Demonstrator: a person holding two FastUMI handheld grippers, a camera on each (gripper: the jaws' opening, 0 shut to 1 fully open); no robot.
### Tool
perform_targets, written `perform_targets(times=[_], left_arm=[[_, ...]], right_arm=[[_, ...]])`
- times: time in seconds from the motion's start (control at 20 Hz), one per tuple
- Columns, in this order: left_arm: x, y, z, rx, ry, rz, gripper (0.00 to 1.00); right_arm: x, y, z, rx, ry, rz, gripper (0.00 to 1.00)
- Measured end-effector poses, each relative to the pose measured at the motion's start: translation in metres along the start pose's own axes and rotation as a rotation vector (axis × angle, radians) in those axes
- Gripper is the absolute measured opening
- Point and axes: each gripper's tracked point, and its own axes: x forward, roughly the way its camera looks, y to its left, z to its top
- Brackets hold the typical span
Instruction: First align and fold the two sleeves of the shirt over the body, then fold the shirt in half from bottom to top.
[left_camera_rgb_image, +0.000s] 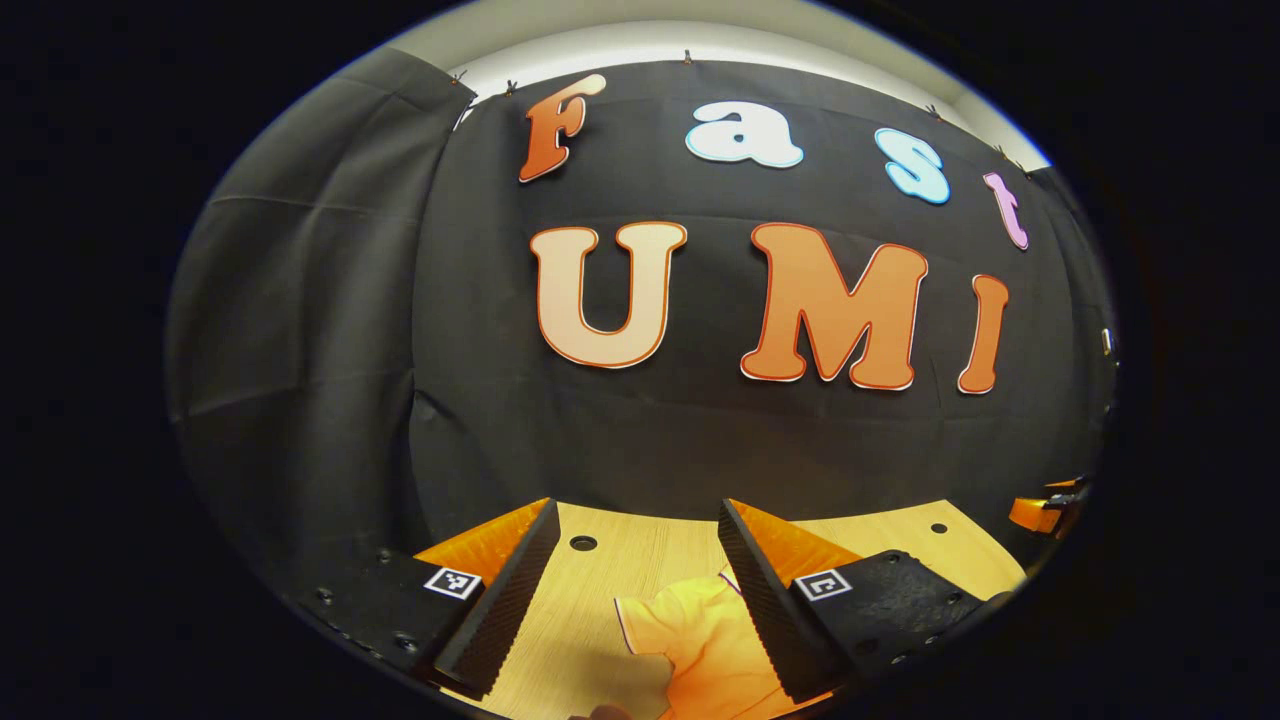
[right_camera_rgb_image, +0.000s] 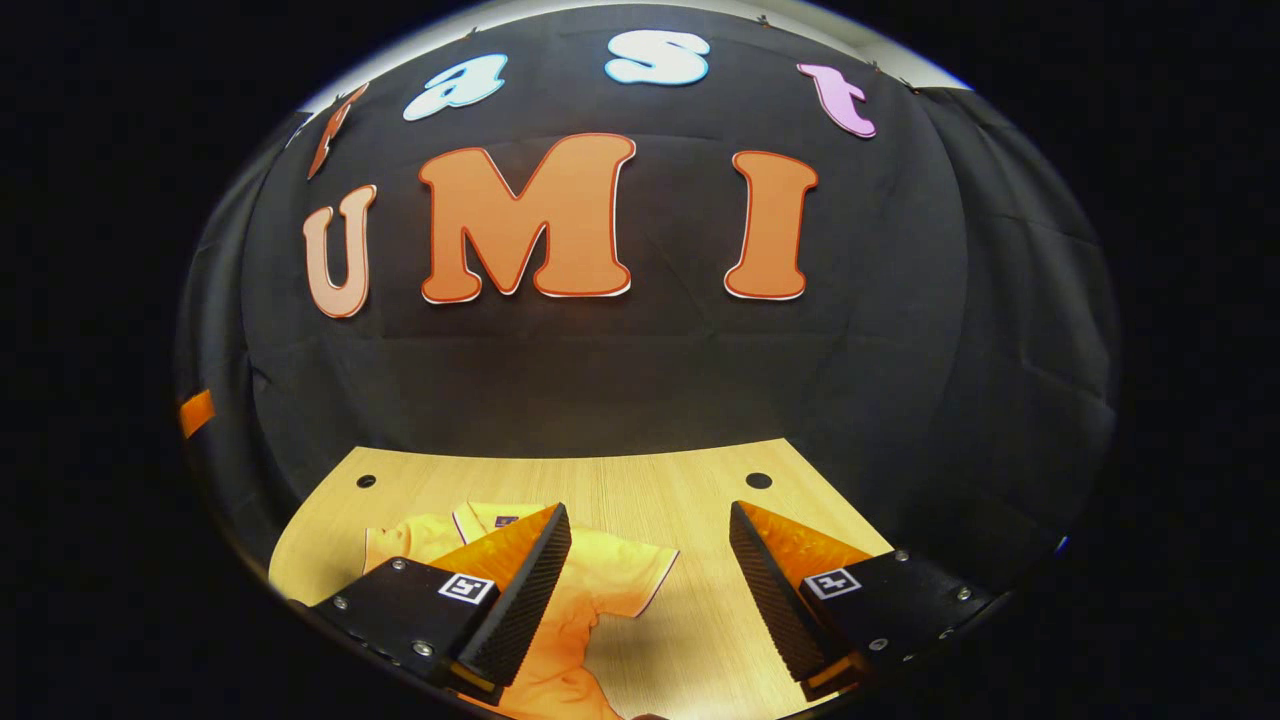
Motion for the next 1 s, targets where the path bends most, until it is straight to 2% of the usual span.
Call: perform_targets(times=[0.3,0.7,0.8,1.0], left_arm=[[0.012,0.009,-0.006,0.008,0.024,0.008,0.98],[0.031,0.033,-0.020,0.009,0.072,0.045,0.98],[0.034,0.039,-0.029,0.003,0.088,0.056,0.98],[0.043,0.053,-0.051,-0.002,0.141,0.081,0.98]], right_arm=[[0.030,0.001,-0.014,0.006,0.146,-0.025,0.97],[0.097,0.000,-0.032,0.035,0.378,-0.035,0.97],[0.115,0.000,-0.050,0.075,0.458,-0.034,0.97],[0.154,-0.011,-0.105,0.032,0.618,-0.074,0.98]])
